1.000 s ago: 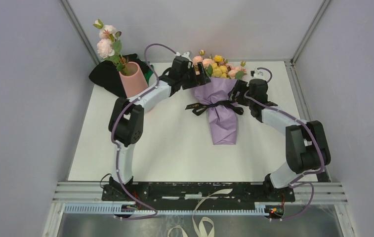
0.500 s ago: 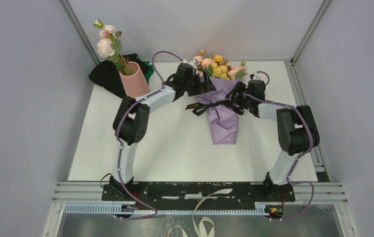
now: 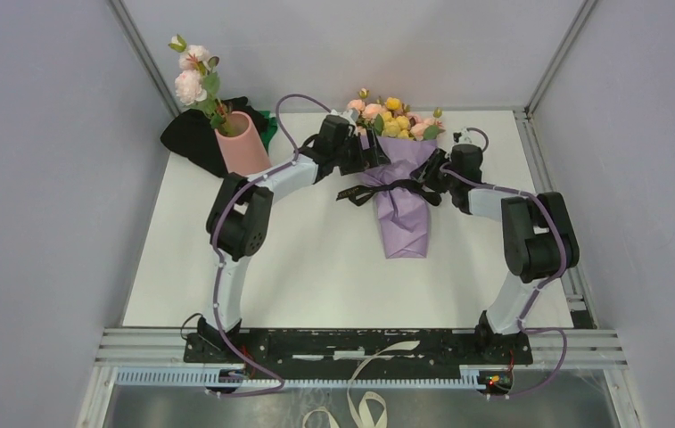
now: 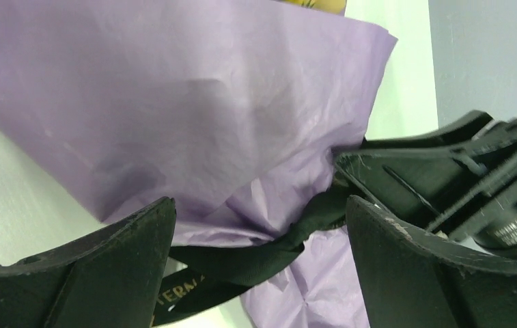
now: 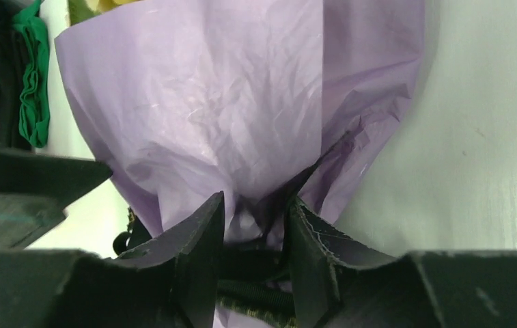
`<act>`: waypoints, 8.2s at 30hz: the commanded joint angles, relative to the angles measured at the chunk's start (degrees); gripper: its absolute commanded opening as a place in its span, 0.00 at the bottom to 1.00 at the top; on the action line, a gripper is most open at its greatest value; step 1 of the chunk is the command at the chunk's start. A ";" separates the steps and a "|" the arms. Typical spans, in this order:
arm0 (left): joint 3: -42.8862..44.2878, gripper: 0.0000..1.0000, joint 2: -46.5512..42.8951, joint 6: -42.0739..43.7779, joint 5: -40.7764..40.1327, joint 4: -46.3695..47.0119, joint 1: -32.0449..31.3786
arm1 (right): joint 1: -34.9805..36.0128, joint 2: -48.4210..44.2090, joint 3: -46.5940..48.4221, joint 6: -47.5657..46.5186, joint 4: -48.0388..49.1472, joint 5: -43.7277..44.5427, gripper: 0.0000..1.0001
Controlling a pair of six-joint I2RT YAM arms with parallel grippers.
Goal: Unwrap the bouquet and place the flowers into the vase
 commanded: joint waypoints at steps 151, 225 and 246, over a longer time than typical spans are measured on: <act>-0.88 0.02 -11.59 37.82 -24.94 -12.17 3.79 | -25.96 -23.39 -7.14 1.41 2.76 -15.86 0.00; 3.57 0.97 -21.66 30.52 -31.61 -17.51 -7.31 | -13.78 -27.46 2.24 -24.06 -20.28 -6.64 0.91; 7.52 0.95 -2.78 20.85 -30.34 -8.59 -6.84 | 6.18 -5.08 17.05 -32.17 -32.18 -0.04 0.75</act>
